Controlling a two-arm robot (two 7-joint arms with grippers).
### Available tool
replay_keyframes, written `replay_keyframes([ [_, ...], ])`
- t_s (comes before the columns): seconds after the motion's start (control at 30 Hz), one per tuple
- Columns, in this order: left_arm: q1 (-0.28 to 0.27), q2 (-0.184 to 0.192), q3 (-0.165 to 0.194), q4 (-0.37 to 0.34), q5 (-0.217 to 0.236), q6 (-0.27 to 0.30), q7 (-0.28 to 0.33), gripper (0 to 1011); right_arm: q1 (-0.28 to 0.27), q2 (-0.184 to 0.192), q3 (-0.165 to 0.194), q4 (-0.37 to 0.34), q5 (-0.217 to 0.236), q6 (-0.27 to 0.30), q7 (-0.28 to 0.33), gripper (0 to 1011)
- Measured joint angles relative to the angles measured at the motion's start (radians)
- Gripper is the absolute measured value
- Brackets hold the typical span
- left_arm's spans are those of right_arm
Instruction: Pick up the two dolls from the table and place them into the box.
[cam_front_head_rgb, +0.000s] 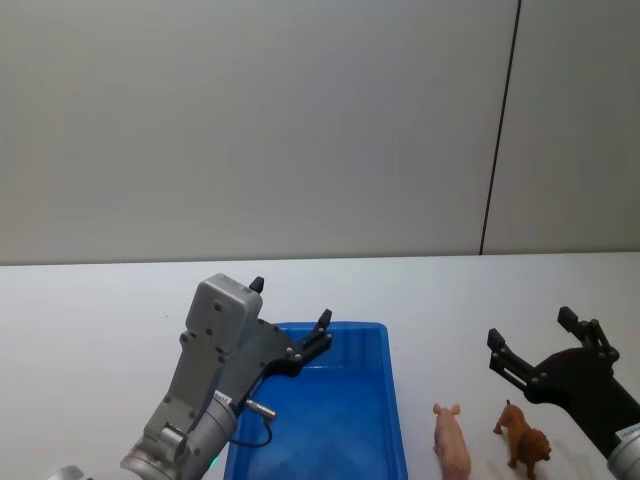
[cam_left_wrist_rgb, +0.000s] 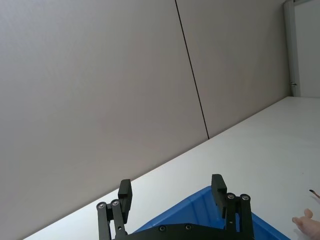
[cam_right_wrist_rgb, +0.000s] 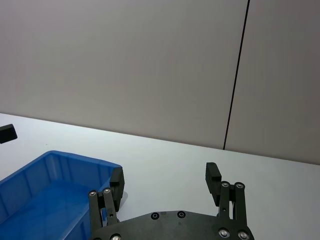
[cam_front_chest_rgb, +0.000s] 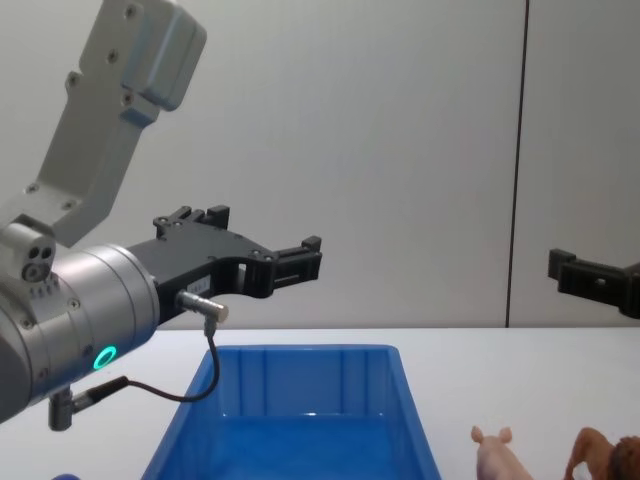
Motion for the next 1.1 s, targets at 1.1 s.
replay_keyframes([
  [1.1, 0.000, 0.000, 0.000, 0.000, 0.000, 0.000, 0.000, 1002, -0.002, 0.013, 0.011, 0.002, 0.019, 0.027, 0.022, 1001],
])
